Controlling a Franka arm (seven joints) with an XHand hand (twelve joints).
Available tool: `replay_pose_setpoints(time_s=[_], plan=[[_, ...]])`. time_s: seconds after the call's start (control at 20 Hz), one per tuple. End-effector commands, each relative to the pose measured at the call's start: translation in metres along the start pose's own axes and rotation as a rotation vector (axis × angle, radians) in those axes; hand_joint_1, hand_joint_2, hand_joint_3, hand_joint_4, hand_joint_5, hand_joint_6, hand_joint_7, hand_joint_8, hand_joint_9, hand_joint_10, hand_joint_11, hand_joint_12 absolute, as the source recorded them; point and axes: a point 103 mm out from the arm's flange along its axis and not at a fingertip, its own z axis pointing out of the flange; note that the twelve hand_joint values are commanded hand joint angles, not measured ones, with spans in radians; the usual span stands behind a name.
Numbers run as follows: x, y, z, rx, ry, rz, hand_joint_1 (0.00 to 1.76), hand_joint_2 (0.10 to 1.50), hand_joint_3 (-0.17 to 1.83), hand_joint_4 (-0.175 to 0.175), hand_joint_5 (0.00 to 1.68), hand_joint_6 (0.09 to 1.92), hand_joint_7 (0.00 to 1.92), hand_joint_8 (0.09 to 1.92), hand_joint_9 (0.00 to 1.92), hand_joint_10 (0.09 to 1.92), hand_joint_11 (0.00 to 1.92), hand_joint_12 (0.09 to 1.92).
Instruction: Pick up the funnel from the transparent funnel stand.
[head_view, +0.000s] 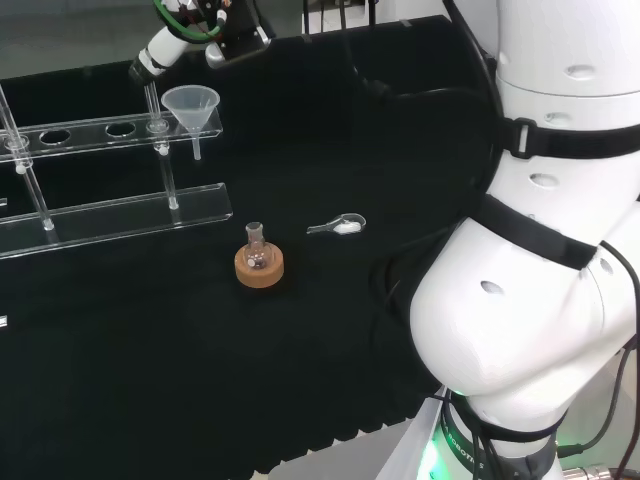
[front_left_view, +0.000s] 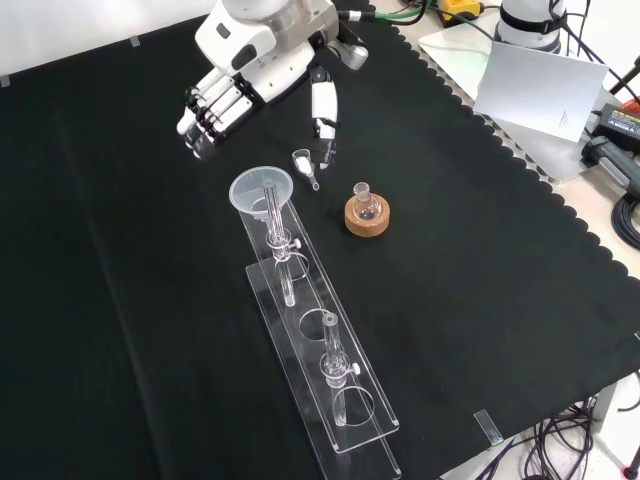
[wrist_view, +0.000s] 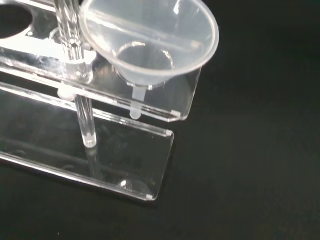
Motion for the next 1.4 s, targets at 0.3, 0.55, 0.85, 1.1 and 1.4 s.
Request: replay_pose_setpoints(time_s=[0.3,0.55,0.85,1.1,1.4], plan=[[0.005,0.005,0.011,0.078,-0.043,-0.006,0.26,0.70,0.00,-0.010,0.00,0.09,0.05,0.18,0.00,0.09,0.00,0.68],[0.005,0.006,0.016,0.106,-0.086,-0.007,0.19,0.64,-0.02,-0.018,0.00,0.09,0.01,0.20,0.00,0.09,0.00,0.65],[0.007,0.008,0.023,0.126,-0.094,-0.013,0.23,0.66,-0.01,-0.026,0.00,0.09,0.00,0.15,0.00,0.09,0.00,0.64],[0.009,0.013,0.029,0.140,-0.078,-0.014,0.25,0.67,0.00,-0.034,0.00,0.09,0.00,0.14,0.00,0.09,0.00,0.64],[0.007,0.024,0.038,0.159,-0.070,0.005,0.26,0.68,0.00,-0.056,0.00,0.09,0.00,0.14,0.00,0.09,0.00,0.64]])
